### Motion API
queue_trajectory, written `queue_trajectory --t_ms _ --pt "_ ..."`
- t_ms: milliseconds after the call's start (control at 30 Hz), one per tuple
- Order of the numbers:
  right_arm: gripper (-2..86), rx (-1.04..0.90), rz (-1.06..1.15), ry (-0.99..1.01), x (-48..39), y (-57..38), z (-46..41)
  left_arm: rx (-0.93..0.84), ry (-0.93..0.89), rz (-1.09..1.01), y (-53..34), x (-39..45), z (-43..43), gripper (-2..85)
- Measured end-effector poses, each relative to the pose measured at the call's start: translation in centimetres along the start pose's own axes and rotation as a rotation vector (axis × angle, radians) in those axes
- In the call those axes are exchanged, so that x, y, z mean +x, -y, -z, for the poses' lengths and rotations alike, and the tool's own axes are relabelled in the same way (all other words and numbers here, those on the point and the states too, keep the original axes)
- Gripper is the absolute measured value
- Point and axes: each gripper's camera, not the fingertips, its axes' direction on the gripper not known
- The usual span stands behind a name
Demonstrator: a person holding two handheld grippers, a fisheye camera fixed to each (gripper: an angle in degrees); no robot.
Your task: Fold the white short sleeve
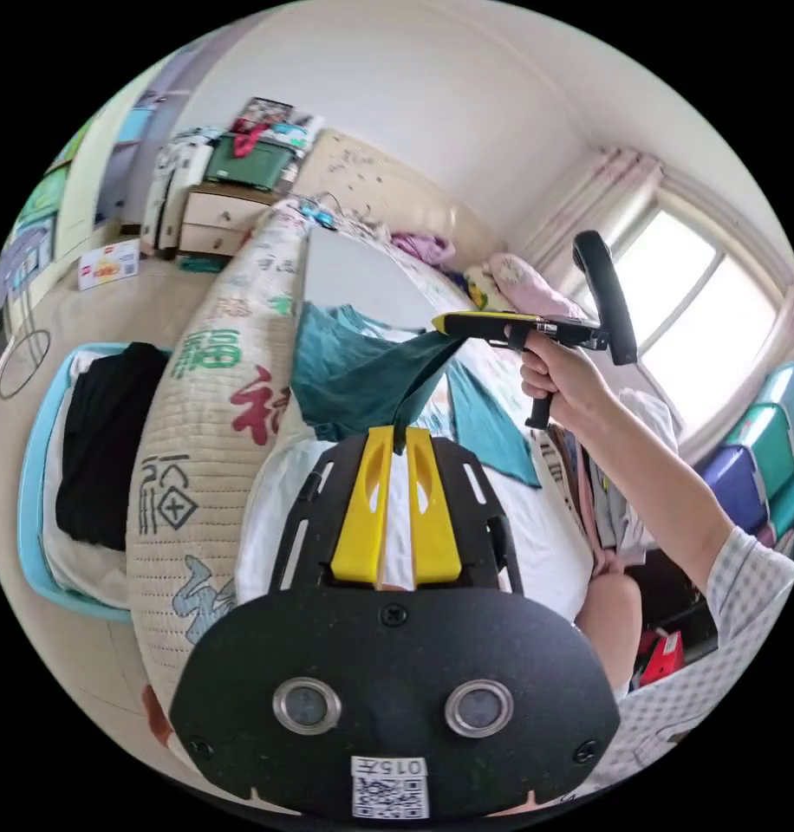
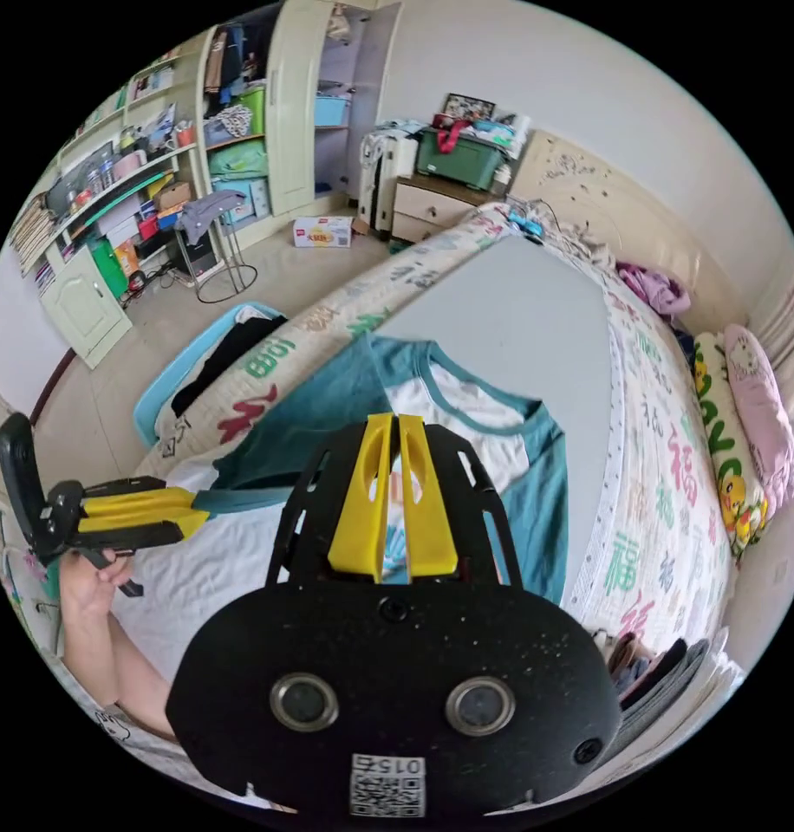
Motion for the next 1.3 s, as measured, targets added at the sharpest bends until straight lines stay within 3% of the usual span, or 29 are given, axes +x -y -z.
queue_trajectory --t_ms 267,367,567,700,833,1000,1300 --pt "2.4 -0.08 -0.081 -0.022 5.4 -5.2 -0.5 -0.275 0.058 -0.208 1.0 5.3 -3.7 5.3" --pt "2.9 -0.029 -0.11 -0.004 6.5 -6.7 1.6 -0.204 0.13 -0.157 1.0 5.2 -2.7 6.5" --pt "7.9 0.05 0.166 0.279 0.7 -11.4 6.1 -0.13 0.268 -0.114 1.5 5.9 -2.6 7.8" --pt "9.3 0.047 0.246 0.211 -2.4 -13.3 5.8 -0.181 0.399 -0.168 1.8 7.9 -4.3 8.2" --pt "8.4 0.04 0.239 0.224 -2.3 -14.0 5.1 -0.167 0.343 -0.16 2.3 9.0 -5.3 8.2" --pt "1.1 0.046 0.28 0.105 -2.2 -14.4 6.6 -0.217 0.43 -0.202 3.2 10.6 -7.6 5.7" --pt "-0.4 0.036 0.294 0.222 -0.2 -14.3 9.9 -0.208 0.415 -0.116 3.8 10.1 -6.1 -0.2"
